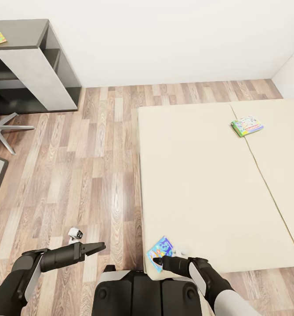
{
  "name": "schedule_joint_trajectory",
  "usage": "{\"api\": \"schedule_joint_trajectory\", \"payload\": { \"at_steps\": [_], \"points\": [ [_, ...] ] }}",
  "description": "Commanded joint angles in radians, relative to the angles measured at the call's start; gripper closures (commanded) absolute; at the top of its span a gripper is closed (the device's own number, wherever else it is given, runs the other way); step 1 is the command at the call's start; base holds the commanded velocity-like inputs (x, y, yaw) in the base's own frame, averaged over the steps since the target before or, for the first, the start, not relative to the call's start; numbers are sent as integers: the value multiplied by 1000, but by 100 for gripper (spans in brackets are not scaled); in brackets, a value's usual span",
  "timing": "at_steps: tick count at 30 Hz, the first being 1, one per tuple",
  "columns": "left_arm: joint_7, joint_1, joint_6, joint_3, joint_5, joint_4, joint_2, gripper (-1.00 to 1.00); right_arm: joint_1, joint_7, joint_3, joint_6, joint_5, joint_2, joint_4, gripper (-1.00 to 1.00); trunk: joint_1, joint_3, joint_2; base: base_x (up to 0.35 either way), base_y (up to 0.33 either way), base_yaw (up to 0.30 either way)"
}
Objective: Put all the toys in the child's room - the three board games (two on the bed and one on the table), the two jigsaw puzzles on the table, and the tennis ball on the table - inside the toy box on the table in the child's room.
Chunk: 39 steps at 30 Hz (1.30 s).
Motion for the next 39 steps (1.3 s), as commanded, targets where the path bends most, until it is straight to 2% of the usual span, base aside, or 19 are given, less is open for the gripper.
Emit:
{"api": "schedule_joint_trajectory", "payload": {
  "at_steps": [1,39],
  "points": [
    [-4,0,11,0,0,0,0,-100,0,0,-1,8,-8,0,-2,-100,1,-1,-1,-4,8,0],
    [-4,0,11,0,0,0,1,-100,0,-1,-1,5,-7,-1,-1,-100,1,-1,-1,0,24,0]
  ]
}}
